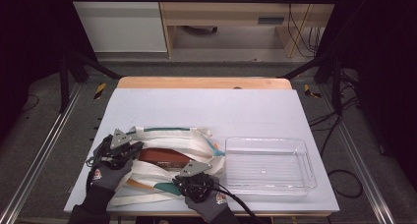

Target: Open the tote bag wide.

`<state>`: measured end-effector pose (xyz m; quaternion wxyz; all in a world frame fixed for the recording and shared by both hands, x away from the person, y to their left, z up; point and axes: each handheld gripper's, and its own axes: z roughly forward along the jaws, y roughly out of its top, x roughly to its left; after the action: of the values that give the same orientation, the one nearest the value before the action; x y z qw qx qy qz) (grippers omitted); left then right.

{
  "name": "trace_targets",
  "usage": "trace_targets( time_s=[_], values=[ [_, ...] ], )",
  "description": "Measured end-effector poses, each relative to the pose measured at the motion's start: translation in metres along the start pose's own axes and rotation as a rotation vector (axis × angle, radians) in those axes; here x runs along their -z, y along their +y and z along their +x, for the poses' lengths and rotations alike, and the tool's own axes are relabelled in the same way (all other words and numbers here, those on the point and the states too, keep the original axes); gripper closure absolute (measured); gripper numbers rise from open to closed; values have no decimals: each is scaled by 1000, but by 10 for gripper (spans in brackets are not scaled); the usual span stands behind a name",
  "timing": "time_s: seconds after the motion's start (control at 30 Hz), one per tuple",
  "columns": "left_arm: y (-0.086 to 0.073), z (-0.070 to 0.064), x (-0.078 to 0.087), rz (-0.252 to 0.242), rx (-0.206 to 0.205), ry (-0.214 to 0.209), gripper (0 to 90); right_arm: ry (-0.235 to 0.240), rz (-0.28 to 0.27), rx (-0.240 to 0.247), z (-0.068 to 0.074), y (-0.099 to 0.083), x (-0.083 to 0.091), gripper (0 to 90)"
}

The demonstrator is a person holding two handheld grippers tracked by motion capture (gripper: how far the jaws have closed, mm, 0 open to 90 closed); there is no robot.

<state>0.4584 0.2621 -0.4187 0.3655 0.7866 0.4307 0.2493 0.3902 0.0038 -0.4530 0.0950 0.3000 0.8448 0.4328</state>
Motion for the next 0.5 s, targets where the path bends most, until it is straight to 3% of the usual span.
trace_targets(
  time_s=[0.33, 0.5],
  values=[
    [7, 7, -23, 8, 105, 51, 886, 3, 35, 6, 3, -11, -7, 862],
    [5, 10, -38, 12, 168, 42, 882, 0, 41, 5, 4, -17, -10, 862]
  ],
)
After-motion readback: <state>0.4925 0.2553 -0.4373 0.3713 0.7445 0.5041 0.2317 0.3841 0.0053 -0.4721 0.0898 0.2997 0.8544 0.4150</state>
